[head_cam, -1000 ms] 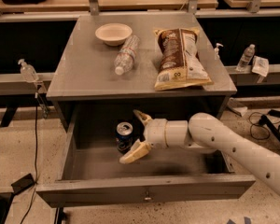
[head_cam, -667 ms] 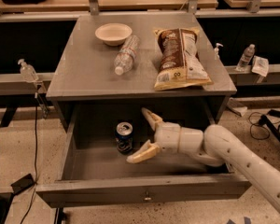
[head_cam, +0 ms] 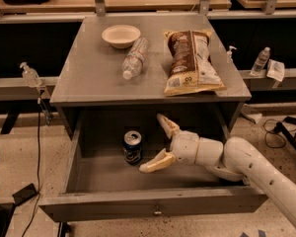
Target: Place pepsi can into top drawer
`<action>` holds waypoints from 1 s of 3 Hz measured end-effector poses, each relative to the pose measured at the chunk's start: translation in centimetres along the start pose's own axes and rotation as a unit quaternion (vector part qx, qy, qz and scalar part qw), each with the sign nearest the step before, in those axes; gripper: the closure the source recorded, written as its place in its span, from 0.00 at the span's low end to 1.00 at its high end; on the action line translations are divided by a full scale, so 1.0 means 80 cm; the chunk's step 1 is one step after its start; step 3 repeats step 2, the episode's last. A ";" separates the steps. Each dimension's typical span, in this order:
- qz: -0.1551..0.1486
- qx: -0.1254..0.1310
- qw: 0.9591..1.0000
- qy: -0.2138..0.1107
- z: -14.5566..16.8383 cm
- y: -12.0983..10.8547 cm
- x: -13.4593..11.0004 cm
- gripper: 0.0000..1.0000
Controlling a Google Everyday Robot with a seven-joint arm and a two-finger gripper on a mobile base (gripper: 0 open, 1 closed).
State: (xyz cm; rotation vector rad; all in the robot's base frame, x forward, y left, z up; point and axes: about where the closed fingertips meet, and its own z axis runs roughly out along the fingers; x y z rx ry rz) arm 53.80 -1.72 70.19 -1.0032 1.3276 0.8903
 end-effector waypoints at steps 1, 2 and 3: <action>0.003 0.010 1.000 0.026 -0.004 -0.005 -0.038 0.00; 0.003 0.010 1.000 0.028 -0.004 -0.005 -0.040 0.00; 0.003 0.010 1.000 0.028 -0.004 -0.005 -0.040 0.00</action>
Offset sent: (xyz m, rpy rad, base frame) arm 0.0000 -0.0175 0.0455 -0.0712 0.0530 -0.0752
